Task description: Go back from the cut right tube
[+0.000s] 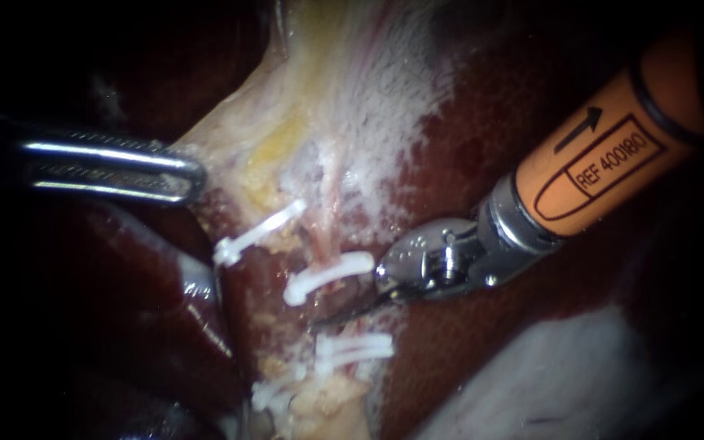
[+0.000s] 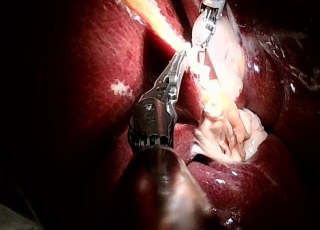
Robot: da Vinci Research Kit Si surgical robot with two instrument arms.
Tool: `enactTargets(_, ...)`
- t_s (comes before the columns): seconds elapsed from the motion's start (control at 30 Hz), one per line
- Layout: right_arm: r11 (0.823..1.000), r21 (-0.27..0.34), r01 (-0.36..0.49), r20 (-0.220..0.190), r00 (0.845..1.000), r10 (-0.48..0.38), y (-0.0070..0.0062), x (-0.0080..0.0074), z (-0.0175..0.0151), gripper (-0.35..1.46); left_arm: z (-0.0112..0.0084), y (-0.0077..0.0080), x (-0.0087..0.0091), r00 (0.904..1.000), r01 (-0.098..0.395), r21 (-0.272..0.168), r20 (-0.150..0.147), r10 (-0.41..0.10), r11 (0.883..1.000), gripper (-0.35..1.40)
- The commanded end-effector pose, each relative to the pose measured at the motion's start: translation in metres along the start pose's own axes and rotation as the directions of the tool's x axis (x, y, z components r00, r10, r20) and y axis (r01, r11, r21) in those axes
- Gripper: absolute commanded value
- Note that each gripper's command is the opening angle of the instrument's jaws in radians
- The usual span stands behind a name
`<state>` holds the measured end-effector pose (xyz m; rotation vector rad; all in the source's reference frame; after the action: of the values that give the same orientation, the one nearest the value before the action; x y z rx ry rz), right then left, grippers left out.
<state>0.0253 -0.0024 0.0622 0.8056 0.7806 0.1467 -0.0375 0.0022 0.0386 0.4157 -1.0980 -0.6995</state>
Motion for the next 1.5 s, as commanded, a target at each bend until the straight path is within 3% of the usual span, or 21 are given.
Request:
enactTargets(0.03, 1.000, 0.000, 0.000, 0.000, 1.000, 0.000, 0.0000, 0.0000, 0.0000, -0.35, 0.0000, 0.0000, 0.0000, 1.0000, 0.000, 0.000, 0.000, 0.000, 1.000, -0.35)
enactTargets(0.6, 1.000, -0.002, 0.006, -0.001, 1.000, -0.006, 0.0004, -0.0002, -0.0002, -0.35, 0.0000, 0.0000, 0.0000, 1.0000, 0.000, 0.000, 0.000, 0.000, 1.000, -0.35)
enactTargets(0.93, 0.999, -0.047, 0.027, -0.020, 0.999, -0.028, 0.0006, -0.0002, -0.0003, -0.35, 0.0000, 0.0000, 0.0001, 1.0000, -0.001, 0.000, 0.000, 0.001, 1.000, -0.35)
enactTargets(1.1, 0.998, -0.050, 0.027, -0.021, 0.999, -0.028, 0.0004, -0.0002, -0.0003, 0.00, 0.0000, 0.0000, 0.0001, 1.0000, -0.001, 0.000, 0.000, 0.001, 1.000, -0.35)
enactTargets(1.5, 0.997, -0.054, 0.060, -0.019, 0.998, -0.061, 0.0001, 0.0001, -0.0005, 0.54, -0.0001, 0.0000, 0.0002, 1.0000, -0.001, 0.000, 0.000, 0.001, 1.000, -0.35)
